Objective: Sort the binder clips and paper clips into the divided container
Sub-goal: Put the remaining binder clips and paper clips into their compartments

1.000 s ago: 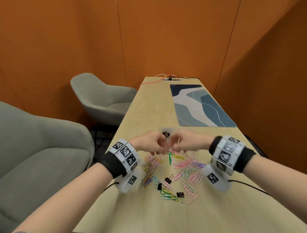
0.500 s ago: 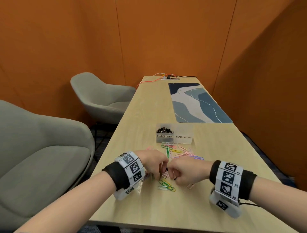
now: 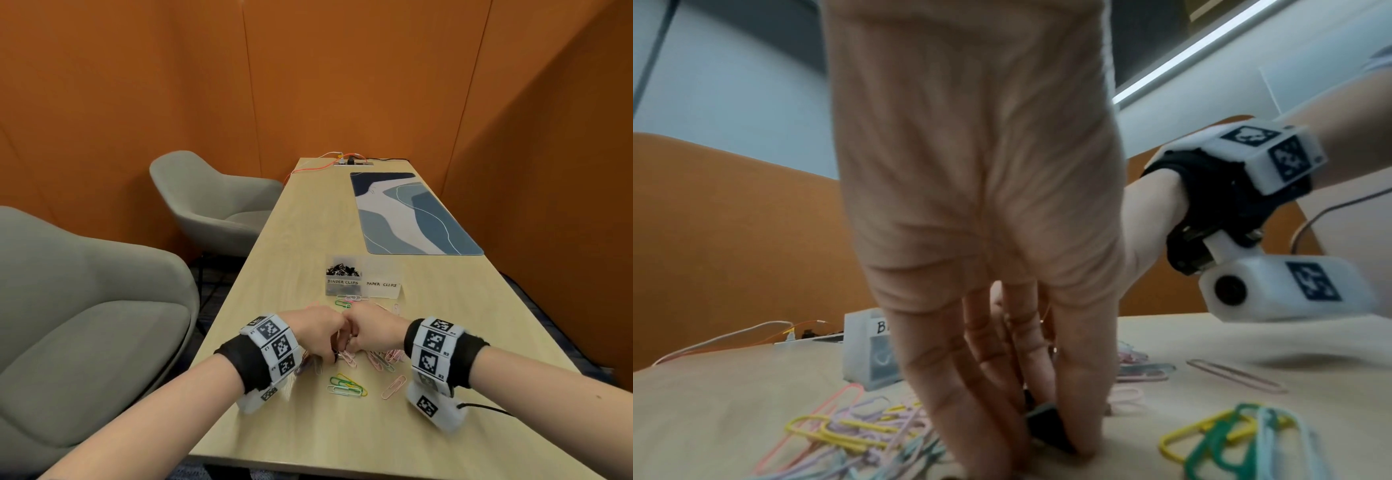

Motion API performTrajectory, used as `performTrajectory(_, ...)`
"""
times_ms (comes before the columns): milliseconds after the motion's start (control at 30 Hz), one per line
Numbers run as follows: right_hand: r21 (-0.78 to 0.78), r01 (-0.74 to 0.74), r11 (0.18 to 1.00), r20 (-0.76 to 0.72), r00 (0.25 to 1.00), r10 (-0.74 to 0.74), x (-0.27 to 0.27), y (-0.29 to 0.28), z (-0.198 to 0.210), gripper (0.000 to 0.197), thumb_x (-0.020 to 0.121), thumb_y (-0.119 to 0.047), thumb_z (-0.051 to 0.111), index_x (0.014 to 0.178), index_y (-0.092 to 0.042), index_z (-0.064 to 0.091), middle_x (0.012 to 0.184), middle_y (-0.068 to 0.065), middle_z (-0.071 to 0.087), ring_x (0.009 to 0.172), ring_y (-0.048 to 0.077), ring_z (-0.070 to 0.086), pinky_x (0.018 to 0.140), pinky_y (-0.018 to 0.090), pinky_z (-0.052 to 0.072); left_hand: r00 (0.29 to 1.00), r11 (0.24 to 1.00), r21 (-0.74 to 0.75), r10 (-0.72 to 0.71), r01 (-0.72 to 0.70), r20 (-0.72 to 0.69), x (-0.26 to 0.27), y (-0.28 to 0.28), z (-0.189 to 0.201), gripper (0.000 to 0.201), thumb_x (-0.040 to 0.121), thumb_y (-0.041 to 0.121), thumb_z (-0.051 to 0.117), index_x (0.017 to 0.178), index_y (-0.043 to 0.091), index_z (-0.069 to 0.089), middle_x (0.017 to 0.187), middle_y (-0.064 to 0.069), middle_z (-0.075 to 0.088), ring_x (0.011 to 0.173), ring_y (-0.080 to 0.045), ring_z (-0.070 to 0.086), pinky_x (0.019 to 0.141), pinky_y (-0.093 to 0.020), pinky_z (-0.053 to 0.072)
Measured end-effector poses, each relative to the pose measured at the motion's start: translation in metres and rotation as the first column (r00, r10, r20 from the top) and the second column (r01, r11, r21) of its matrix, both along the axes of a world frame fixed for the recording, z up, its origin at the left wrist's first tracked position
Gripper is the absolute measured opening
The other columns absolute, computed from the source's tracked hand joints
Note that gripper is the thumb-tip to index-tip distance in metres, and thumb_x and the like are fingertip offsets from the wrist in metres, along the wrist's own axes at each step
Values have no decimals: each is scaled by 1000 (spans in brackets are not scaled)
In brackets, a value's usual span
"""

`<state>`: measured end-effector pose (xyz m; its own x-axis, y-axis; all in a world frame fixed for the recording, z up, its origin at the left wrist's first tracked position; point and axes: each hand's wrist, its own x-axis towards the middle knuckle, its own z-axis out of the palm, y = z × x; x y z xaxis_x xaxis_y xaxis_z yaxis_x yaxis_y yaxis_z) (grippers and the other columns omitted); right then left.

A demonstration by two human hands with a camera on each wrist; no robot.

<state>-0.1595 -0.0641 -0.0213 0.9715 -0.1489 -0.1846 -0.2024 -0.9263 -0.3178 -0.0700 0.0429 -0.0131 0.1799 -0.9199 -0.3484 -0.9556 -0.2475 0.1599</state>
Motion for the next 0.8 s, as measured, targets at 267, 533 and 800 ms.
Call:
performTrajectory(267,-61,-65,996,-20,998,64,-3,-10,0,25,73,-10,60,97,-5,66,96,14,68,91,31,62,78,40,52,1000,990,-139,-19,16,-19,5,2,2,21,80,13,62,100,7,62,99,-13,66,82,-22,52,68,-24,35)
performTrajectory(533,-85,-59,995,7,998,60,-8,-15,-6,22,78,-14,58,100,-12,62,106,11,53,104,26,50,85,33,42,999,972,-233,1,-13,-52,13,4,-1,22,83,6,51,97,10,68,100,-6,69,93,-21,60,73,-19,36)
performTrajectory(800,-138,-105,985,-42,994,100,-4,-20,-9,15,80,-10,57,94,-12,58,100,8,50,101,25,50,80,30,38,981,992,-1,122,-124,-147,16,2,-4,41,68,32,81,99,17,60,90,2,60,81,-14,53,71,-26,45)
